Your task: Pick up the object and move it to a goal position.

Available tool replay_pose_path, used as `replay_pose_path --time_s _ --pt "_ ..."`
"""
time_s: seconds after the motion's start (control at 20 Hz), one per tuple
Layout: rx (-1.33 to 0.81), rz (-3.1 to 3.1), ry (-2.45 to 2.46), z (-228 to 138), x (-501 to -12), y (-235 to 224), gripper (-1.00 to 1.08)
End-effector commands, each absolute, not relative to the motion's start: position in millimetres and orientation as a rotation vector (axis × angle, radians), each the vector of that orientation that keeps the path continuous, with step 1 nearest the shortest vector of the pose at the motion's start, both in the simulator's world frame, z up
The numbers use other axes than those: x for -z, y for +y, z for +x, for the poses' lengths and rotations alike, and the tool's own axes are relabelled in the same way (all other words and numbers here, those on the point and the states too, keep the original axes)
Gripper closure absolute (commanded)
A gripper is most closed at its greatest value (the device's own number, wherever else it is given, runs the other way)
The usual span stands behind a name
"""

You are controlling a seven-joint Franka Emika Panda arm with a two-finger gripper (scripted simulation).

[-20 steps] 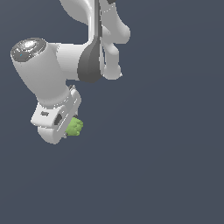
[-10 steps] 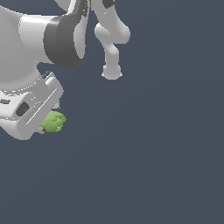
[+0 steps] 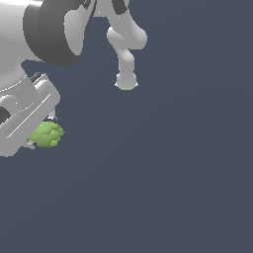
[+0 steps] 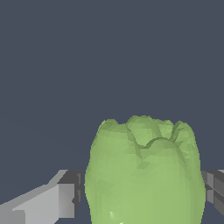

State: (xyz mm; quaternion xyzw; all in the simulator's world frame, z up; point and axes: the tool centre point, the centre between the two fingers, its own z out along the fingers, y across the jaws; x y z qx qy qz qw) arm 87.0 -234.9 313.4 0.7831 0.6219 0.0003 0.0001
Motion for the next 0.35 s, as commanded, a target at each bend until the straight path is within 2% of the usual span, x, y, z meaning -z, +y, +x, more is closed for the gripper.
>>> replay_pose_path --time_s 0.0,0.3 --pt "-0.001 2.46 1.954 88.3 -317.0 -237.4 1.08" --pt "0.0 2.46 1.954 89.6 -318.7 -239.0 1.08"
